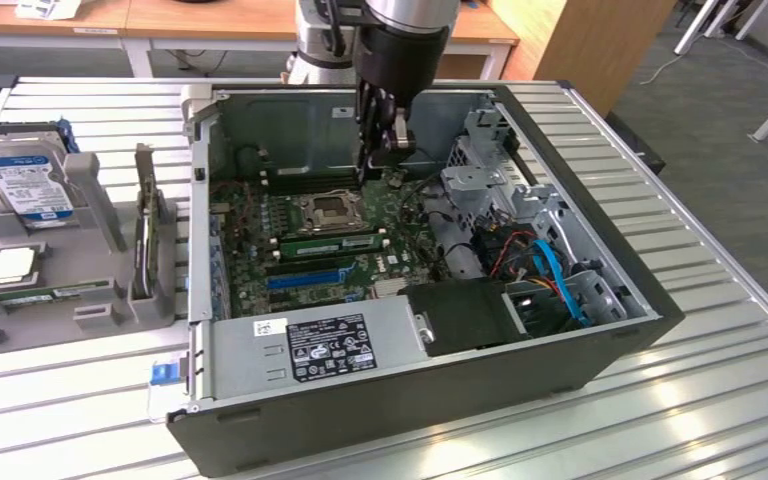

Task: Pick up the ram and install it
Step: 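Insert the ram into the slot, then press down the ram until it locks into place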

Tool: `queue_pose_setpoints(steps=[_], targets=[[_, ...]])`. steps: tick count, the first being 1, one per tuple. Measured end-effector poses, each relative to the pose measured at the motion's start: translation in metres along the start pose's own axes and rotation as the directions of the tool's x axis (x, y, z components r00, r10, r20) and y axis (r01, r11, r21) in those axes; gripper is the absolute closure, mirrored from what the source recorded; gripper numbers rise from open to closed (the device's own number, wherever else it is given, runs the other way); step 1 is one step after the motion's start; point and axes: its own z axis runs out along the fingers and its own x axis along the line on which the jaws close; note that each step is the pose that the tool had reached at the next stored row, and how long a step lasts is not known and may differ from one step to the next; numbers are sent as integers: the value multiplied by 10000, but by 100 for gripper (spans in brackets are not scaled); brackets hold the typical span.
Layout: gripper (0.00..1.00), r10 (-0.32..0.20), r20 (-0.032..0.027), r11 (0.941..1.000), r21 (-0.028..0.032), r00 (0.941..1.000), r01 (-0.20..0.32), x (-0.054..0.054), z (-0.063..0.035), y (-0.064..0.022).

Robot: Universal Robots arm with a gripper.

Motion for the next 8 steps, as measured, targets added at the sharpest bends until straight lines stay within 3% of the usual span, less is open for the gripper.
queue_pose_setpoints(steps=[8], targets=[[75, 0, 0, 10000, 0, 10000, 0, 0, -1, 0]])
